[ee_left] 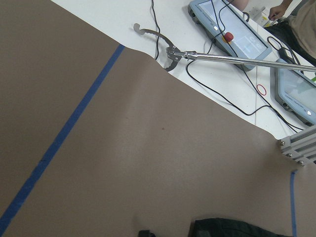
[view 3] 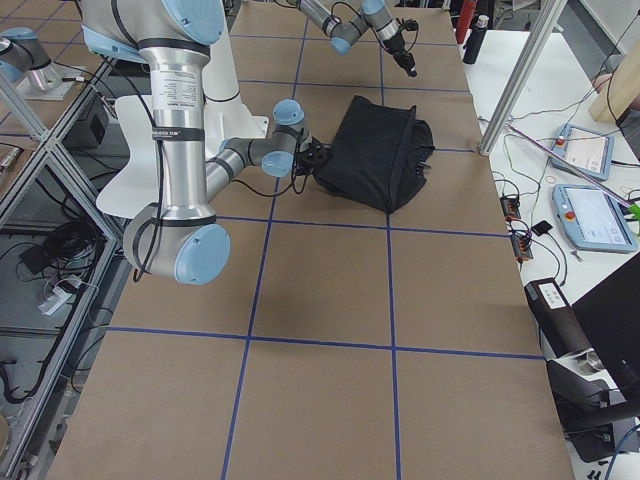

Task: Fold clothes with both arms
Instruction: 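Pull the grasped side edge toward the robot with the right gripper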

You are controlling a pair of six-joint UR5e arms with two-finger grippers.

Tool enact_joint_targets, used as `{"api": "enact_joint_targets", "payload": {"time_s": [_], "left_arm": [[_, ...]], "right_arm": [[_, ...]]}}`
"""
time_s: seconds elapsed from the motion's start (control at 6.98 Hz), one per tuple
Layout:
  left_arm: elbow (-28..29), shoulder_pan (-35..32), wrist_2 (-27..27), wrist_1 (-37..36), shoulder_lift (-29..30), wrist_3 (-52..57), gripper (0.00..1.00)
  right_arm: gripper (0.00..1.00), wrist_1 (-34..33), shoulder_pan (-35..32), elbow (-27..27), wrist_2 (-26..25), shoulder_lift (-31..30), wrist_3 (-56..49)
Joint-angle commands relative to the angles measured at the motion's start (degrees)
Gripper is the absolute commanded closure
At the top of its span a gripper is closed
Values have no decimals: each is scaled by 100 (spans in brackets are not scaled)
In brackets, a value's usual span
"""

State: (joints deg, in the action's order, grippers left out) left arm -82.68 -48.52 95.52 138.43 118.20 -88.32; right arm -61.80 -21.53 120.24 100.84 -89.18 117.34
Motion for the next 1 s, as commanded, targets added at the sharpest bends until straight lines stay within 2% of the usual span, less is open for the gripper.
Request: {"api": "enact_joint_targets", "payload": {"time_s": [0.0, 0.14, 0.29, 0.57, 0.86], "left_arm": [[-301, 18, 63, -36, -78, -10, 57], [-354, 27, 342, -27, -122, -166, 56], [-511, 35, 475, -70, -122, -290, 56], [-731, 123, 581, -80, -183, -361, 55], [-881, 351, 617, -88, -288, -554, 53]], "right_arm": [[100, -8, 936, 647, 512, -441, 122], [95, 1, 1349, 676, 908, -486, 131], [1, 1, 1719, 667, 903, -495, 174], [0, 1, 1784, 650, 885, -486, 184], [0, 1, 822, 694, 990, -425, 175]]}}
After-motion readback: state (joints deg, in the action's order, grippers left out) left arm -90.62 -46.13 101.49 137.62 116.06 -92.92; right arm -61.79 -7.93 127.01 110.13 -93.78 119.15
